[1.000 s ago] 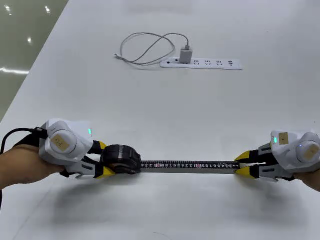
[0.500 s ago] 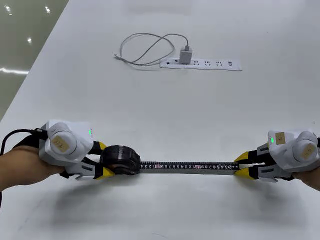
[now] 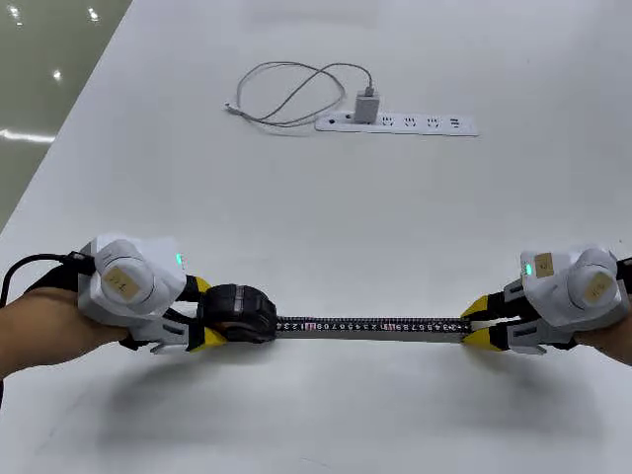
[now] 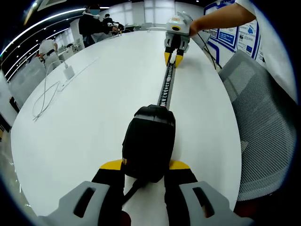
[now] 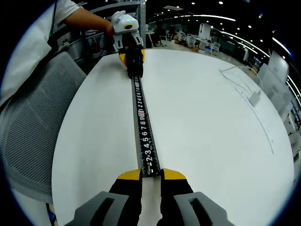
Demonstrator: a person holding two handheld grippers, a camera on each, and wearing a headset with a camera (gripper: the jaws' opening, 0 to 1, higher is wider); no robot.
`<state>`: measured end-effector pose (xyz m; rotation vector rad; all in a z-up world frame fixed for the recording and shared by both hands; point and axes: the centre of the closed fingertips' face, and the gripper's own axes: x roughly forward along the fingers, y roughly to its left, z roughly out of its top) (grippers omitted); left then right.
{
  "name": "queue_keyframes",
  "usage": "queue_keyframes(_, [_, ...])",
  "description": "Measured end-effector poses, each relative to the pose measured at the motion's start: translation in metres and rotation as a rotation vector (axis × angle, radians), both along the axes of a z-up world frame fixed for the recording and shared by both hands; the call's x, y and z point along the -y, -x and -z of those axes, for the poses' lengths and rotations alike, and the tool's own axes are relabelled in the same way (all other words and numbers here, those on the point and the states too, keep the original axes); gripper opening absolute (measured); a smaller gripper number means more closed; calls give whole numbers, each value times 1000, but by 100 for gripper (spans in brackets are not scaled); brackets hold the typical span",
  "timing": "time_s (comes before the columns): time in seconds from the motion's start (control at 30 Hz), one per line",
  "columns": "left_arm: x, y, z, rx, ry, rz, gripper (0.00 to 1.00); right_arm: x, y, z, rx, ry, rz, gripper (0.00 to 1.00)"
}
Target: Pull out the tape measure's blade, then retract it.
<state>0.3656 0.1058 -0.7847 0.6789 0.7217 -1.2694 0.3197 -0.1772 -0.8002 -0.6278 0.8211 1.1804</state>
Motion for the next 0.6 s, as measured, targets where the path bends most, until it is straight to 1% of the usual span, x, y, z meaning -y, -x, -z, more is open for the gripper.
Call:
queue_keyframes(0.17, [1, -1, 0, -13, 5, -24, 28, 0, 0, 0, 0, 10, -6, 11])
queue_keyframes(0.47, [2, -1, 0, -14, 4, -27, 29, -1, 0, -1, 2, 15, -12, 12])
queue_keyframes(0.53, [3, 0, 0, -25, 6, -31, 31, -1, 0, -1, 5, 18, -14, 12])
queue_keyframes(0.6, [2, -1, 1, -16, 3, -27, 30, -1, 0, -1, 3, 17, -13, 12])
